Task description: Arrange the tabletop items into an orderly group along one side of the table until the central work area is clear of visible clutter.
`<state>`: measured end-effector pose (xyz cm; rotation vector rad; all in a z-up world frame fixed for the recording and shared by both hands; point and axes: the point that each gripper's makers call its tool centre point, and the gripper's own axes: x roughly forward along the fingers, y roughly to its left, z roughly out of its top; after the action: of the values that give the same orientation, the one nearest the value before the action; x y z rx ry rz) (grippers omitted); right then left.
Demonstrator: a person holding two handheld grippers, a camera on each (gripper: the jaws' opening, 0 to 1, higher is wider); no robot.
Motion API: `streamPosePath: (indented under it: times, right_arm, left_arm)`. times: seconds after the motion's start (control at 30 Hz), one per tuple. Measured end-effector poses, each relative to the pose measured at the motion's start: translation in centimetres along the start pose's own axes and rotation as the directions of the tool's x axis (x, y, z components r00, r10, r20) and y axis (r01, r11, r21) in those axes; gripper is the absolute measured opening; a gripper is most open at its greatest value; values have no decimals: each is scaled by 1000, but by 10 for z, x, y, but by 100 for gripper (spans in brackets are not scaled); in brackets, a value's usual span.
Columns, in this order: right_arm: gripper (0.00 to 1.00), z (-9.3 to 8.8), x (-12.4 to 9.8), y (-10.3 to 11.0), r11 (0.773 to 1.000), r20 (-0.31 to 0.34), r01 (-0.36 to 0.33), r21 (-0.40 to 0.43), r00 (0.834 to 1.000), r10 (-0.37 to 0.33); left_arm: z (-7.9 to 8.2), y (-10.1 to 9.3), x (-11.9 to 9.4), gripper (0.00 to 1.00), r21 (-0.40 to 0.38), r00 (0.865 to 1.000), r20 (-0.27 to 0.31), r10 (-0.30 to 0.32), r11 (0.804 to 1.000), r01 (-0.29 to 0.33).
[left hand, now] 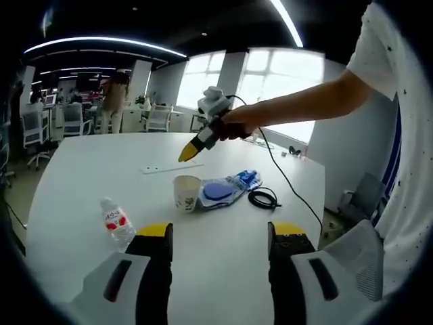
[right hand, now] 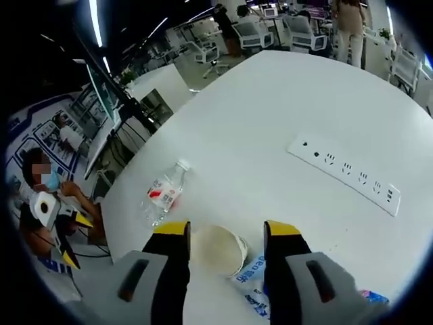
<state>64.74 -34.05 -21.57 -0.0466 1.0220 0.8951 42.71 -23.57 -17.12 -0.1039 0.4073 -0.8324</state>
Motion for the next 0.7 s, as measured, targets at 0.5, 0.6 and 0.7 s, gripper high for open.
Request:
streamPosePath:
  times: [0.5, 0.6, 0.7]
  right_arm:
    - [47, 25, -5, 38, 995, 77, -84, 54, 994, 80]
    - [48, 28, -3, 45, 993, 80, -96, 63, 993, 90]
    - [48, 32, 0, 53, 992, 84, -103, 70, 992, 98]
  left_arm:
    - [3, -5, -6, 57, 8, 1000, 0, -16, 1000, 16]
    - [3, -6, -8, 57, 10, 1000, -2, -18, 1000, 18]
    - [3, -7, -10, 57, 11, 1000, -3, -22, 1000, 22]
